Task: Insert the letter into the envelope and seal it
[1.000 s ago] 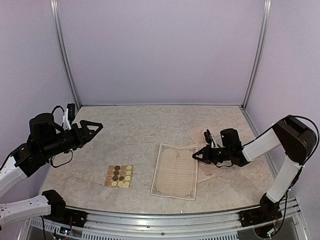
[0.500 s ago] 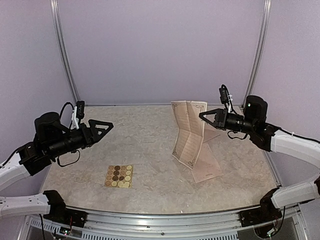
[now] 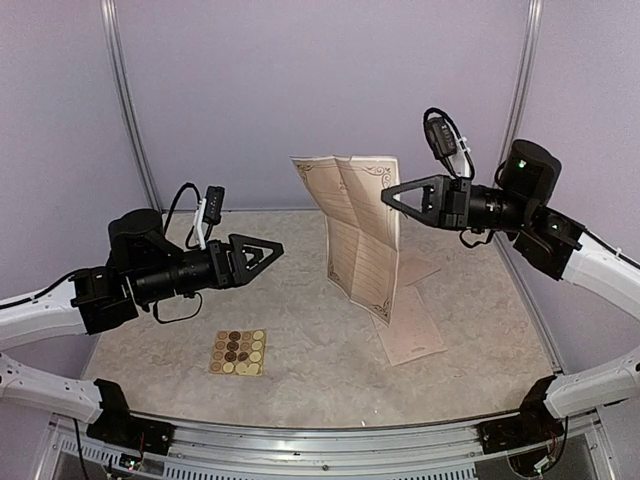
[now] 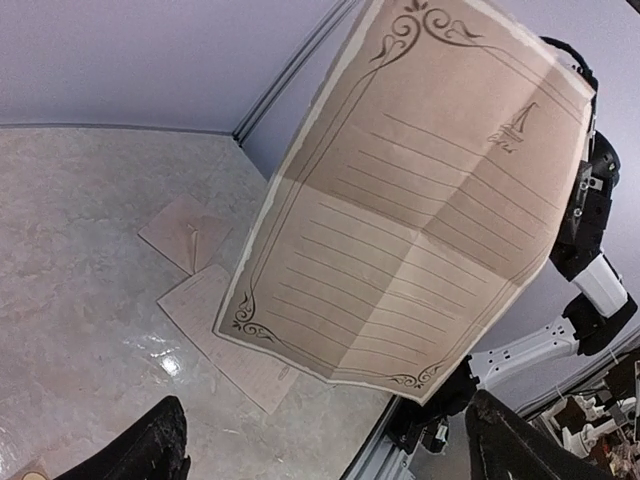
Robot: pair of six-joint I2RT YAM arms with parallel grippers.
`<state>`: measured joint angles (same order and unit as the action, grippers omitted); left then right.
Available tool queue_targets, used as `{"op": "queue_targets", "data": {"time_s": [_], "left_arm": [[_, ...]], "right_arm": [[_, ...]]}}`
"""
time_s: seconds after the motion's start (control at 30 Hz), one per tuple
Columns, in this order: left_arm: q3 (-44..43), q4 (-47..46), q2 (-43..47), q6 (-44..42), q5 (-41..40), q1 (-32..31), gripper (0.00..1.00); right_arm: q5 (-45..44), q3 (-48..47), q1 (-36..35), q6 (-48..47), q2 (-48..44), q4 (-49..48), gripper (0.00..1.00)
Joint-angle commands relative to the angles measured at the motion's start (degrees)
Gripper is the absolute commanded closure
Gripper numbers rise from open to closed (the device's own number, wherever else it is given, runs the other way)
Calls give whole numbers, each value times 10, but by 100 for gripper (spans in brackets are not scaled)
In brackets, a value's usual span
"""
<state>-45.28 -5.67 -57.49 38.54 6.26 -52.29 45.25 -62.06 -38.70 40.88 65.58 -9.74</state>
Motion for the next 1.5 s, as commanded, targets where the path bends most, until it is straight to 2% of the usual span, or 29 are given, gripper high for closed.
{"op": "queue_targets", "data": {"time_s": [0.0,0.2,0.3,0.33,0.37,0.43,0.5,0.57,0.73,0.87,0.9,1.03,1.1,1.3,1.47], "left_arm": [[-9,-38,-15,-21,8,-8,6],[1,-54,-8,-23,17,-9,1],[3,-75,-8,-31,52,-16,2],[5,-88,-8,-34,67,-22,5],[8,-105,-8,-35,91,-27,12],[18,-139,-7,-31,116,-34,33],[28,-158,-3,-24,125,-37,58],[38,-164,5,-20,120,-38,75],[57,-166,27,-12,104,-38,100],[58,-150,38,-17,94,-38,100],[57,-147,41,-19,93,-37,100],[44,-109,41,-43,97,-38,100],[35,-87,40,-59,103,-37,100],[13,-37,37,-92,130,-38,100],[0,-24,28,-98,166,-38,100]], "right_arm": [[42,-36,-36,11,6,-39,100],[64,-40,-50,32,2,-82,100],[61,-38,-50,33,-1,-84,100],[59,-37,-51,34,-2,-84,100],[57,-36,-51,35,-2,-84,100],[52,-33,-51,37,-2,-85,100],[44,-30,-51,38,-2,-84,100],[36,-26,-51,39,-4,-83,100],[17,-21,-50,36,-9,-76,100],[12,-11,-50,31,-18,-80,100],[9,-7,-51,27,-22,-82,96],[-24,8,-49,0,-50,-67,52],[-49,8,-47,-20,-66,-45,35],[-88,16,-27,-38,-103,-5,14],[-99,16,-22,-59,-105,25,7]]}}
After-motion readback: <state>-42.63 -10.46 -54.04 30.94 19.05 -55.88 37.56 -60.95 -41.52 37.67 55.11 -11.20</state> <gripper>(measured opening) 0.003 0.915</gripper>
